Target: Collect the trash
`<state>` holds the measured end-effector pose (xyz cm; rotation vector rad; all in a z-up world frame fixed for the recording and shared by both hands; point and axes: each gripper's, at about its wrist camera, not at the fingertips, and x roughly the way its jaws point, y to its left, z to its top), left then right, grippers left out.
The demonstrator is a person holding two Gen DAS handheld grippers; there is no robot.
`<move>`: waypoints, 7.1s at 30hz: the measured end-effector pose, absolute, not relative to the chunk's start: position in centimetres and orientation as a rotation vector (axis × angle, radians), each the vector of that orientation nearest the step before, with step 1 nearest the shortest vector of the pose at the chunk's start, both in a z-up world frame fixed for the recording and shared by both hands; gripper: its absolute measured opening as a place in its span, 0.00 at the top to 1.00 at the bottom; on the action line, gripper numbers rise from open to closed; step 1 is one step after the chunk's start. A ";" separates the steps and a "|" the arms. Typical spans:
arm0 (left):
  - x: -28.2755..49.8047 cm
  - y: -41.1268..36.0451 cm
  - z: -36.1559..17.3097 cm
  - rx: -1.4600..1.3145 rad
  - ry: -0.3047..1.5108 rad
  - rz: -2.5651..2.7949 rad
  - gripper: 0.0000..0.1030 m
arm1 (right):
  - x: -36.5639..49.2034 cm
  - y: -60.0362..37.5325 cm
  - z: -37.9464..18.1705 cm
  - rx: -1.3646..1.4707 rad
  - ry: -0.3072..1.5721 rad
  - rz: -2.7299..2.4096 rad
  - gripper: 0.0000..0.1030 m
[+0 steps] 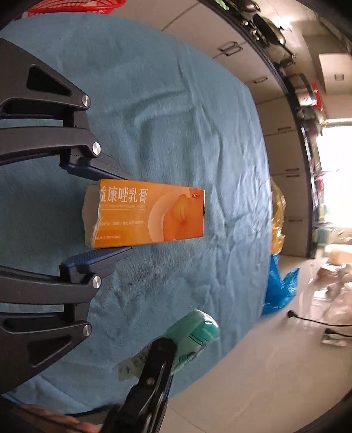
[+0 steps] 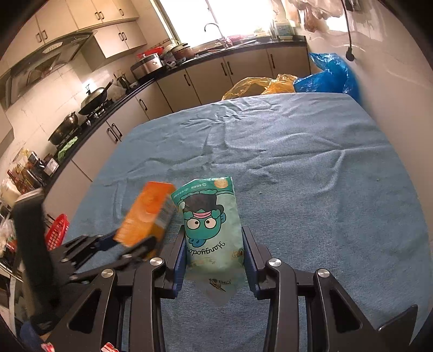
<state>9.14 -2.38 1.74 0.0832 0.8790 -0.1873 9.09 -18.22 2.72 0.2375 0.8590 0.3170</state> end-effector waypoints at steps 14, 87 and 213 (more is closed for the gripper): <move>6.7 1.4 1.3 0.032 0.921 -0.155 0.41 | 8.8 -14.9 1.1 0.124 0.892 0.351 0.61; 5.6 4.6 2.9 -0.007 0.700 -0.024 0.57 | 6.0 -10.6 1.7 -0.104 0.765 0.300 0.61; -11.0 35.7 6.5 -0.356 0.489 0.465 0.27 | 3.5 21.0 8.4 -0.137 0.744 0.752 0.34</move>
